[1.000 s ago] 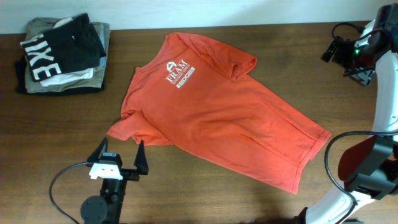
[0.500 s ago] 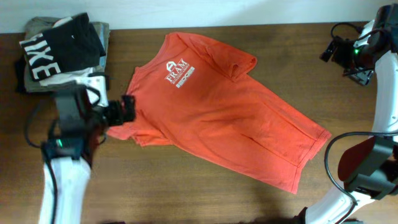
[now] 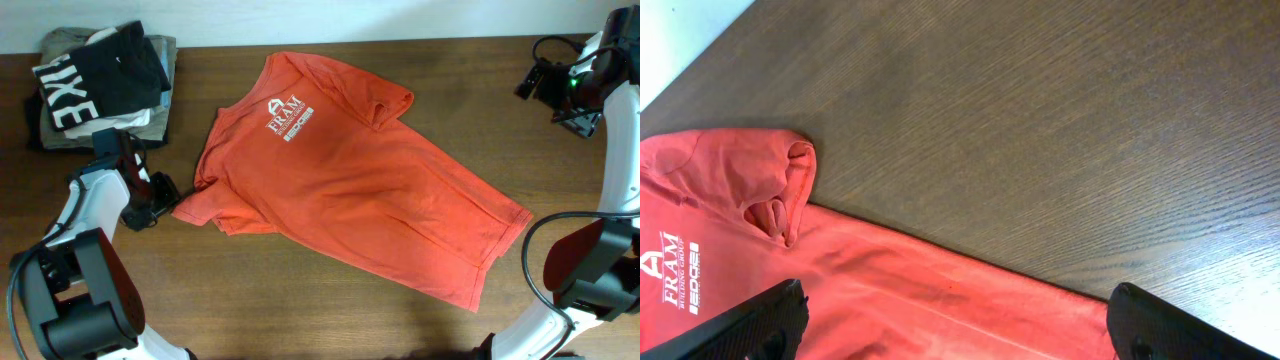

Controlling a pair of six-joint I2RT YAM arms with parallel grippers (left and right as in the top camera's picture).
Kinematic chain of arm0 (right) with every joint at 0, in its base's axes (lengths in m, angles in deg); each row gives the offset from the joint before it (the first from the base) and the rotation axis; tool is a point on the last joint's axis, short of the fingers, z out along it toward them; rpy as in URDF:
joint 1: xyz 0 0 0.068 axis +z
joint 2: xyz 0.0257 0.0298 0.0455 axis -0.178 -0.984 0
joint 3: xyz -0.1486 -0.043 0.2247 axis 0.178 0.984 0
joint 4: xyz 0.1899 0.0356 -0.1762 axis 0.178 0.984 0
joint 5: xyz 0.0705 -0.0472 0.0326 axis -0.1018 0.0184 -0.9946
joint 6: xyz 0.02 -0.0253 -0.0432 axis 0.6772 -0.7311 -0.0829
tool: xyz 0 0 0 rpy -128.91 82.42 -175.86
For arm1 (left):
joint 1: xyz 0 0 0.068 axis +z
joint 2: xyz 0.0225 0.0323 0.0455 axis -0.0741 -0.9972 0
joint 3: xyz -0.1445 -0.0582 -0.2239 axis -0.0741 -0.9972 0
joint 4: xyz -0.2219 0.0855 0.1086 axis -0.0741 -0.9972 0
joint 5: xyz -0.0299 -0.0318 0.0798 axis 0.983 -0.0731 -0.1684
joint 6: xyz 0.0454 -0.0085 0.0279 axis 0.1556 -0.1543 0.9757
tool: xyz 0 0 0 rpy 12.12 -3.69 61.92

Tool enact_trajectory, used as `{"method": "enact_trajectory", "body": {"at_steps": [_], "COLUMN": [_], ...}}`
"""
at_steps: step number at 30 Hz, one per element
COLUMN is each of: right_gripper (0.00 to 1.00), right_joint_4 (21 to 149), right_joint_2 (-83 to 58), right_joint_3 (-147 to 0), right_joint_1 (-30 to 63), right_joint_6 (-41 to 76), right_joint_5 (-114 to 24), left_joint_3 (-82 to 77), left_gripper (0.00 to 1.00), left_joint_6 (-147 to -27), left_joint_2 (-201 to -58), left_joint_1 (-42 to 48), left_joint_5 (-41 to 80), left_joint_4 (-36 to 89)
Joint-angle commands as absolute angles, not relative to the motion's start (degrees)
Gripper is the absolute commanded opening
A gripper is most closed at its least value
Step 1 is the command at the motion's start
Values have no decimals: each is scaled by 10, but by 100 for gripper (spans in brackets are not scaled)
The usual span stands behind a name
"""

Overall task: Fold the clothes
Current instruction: 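Grasp the T-shirt's left sleeve corner with the left gripper, then grasp the T-shirt's lower right hem with the right gripper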

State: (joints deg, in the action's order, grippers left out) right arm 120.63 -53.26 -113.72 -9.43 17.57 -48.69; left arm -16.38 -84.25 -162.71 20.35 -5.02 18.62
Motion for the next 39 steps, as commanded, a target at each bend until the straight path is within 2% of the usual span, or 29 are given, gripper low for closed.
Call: {"method": "enact_trajectory", "body": {"at_steps": [1, 4, 5, 6, 10, 11, 12, 13, 14, 15, 23, 26, 27, 28, 29, 31, 33, 34, 35, 36, 39], "right_gripper": [99, 99, 99, 99, 99, 99, 99, 99, 99, 99, 99, 99, 99, 87, 82, 80, 77, 77, 97, 99, 99], "right_joint_4": [1205, 1205, 1205, 1205, 1205, 1205, 1205, 1205, 1205, 1205, 1203, 1166, 1196, 1228, 1287, 1399, 1450, 1463, 1489, 1494, 1470], "right_joint_2": [-526, -526, -526, -526, -526, -526, -526, -526, -526, -526, -526, -526, -526, -526, -526, -523, -502, -485, -448, -408, -315], "right_joint_3": [-1144, -1144, -1144, -1144, -1144, -1144, -1144, -1144, -1144, -1144, -1144, -1144, -1144, -1144, -1144, -1144, -1144, -1144, -1143, -1127, -994], "right_joint_1": [-93, -93, -93, -93, -93, -93, -93, -93, -93, -93, -93, -93, -93, -91, -84, -57, -16, 3, 36, 70, 173], "right_joint_6": [179, 179, 179, 179, 179, 179, 179, 179, 179, 179, 179, 241, 223, 187, 186, 173, 183, 205, 287, 318, 350], "right_joint_5": [-488, -488, -488, -488, -488, -488, -488, -488, -488, -488, -488, -533, -604, -635, -625, -617, -561, -520, -393, -345, -346], "left_joint_3": [-161, -162, -162, -162, -162, -162, -162, -162, -161, -160, -115, -115, -115, -115, -115, -115, -115, -115, -115, -115, -115], "left_gripper": [56, 57, 64, 65, 65, 59, 38, 28, 8, 1, 1, 1, 1, 1, 1, 1, 1, 1, 1, 1, 1], "left_joint_6": [-844, -841, -841, -841, -841, -841, -841, -842, -842, -842, -872, -889, -889, -889, -889, -889, -889, -889, -889, -889, -889], "left_joint_2": [-1635, -1640, -1648, -1662, -1710, -1709, -1709, -1709, -1709, -1709, -1709, -1709, -1709, -1709, -1709, -1709, -1709, -1709, -1709, -1709, -1709], "left_joint_1": [198, 179, 173, 171, 172, 172, 172, 172, 172, 172, 263, 263, 263, 262, 262, 262, 262, 262, 262, 262, 262], "left_joint_5": [-61, -61, -61, -61, -72, -77, -82, -82, -82, -82, -80, -70, -69, -69, -69, -69, -69, -69, -69, -69, -62], "left_joint_4": [179, 166, 166, 163, 162, 162, 162, 162, 162, 162, 137, 143, 144, 145, 145, 145, 145, 145, 145, 144, 144]}}
